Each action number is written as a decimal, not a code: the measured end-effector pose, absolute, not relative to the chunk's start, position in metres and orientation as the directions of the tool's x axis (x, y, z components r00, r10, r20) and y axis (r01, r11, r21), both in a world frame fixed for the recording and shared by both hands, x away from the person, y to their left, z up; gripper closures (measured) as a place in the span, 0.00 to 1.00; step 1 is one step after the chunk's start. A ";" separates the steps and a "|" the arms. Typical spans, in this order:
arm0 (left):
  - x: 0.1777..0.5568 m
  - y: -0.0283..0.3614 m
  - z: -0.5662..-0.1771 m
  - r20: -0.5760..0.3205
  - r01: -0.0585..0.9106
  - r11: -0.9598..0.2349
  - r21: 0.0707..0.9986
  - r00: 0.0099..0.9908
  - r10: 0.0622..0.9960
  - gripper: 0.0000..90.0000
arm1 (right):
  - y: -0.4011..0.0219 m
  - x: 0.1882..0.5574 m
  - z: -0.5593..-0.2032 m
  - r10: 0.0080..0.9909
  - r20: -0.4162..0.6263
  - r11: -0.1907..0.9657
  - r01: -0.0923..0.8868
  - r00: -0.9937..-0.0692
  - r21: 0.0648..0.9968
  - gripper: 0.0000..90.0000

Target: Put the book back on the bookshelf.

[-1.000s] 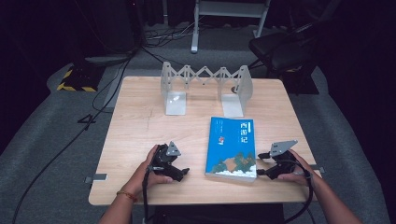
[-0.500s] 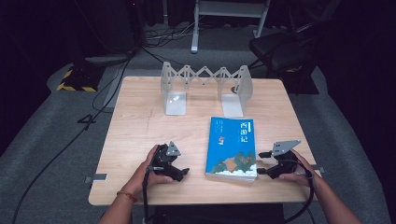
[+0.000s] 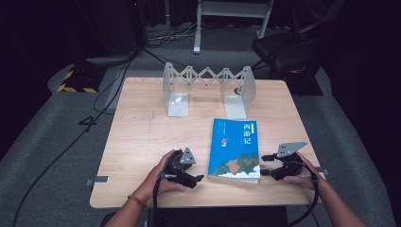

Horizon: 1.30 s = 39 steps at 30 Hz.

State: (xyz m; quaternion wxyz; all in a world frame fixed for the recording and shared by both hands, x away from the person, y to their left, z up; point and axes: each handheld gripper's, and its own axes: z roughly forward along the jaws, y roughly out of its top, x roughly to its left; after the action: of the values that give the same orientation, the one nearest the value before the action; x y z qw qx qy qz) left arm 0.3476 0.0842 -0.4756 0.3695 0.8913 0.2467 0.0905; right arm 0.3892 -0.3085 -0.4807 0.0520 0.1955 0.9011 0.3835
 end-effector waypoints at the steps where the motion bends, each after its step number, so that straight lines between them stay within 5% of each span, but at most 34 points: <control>1: 0.345 0.078 -0.472 -0.014 0.356 -0.609 0.709 0.870 0.493 0.18 | -0.308 0.389 -0.481 0.392 0.059 0.628 0.314 -0.918 0.712 0.43; 20: 0.332 -0.022 -0.461 0.065 0.175 -0.672 0.719 0.947 0.315 0.19 | -0.292 0.378 -0.460 0.388 0.043 0.579 0.279 -0.921 0.766 0.40; 29: 0.329 -0.035 -0.467 0.108 0.161 -0.650 0.742 0.929 0.354 0.20 | -0.283 0.380 -0.448 0.442 0.062 0.511 0.308 -0.895 0.802 0.40; 39: 0.332 -0.039 -0.464 0.130 0.205 -0.602 0.772 0.876 0.465 0.41 | -0.271 0.382 -0.439 0.471 0.045 0.483 0.301 -0.881 0.822 0.40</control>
State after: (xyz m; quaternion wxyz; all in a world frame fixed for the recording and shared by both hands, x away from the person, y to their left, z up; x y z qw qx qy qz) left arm 0.3321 -0.0391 -0.4639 0.4035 0.8804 0.1901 0.1610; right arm 0.3820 -0.2706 -0.4386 0.0935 0.2254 0.8561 0.4556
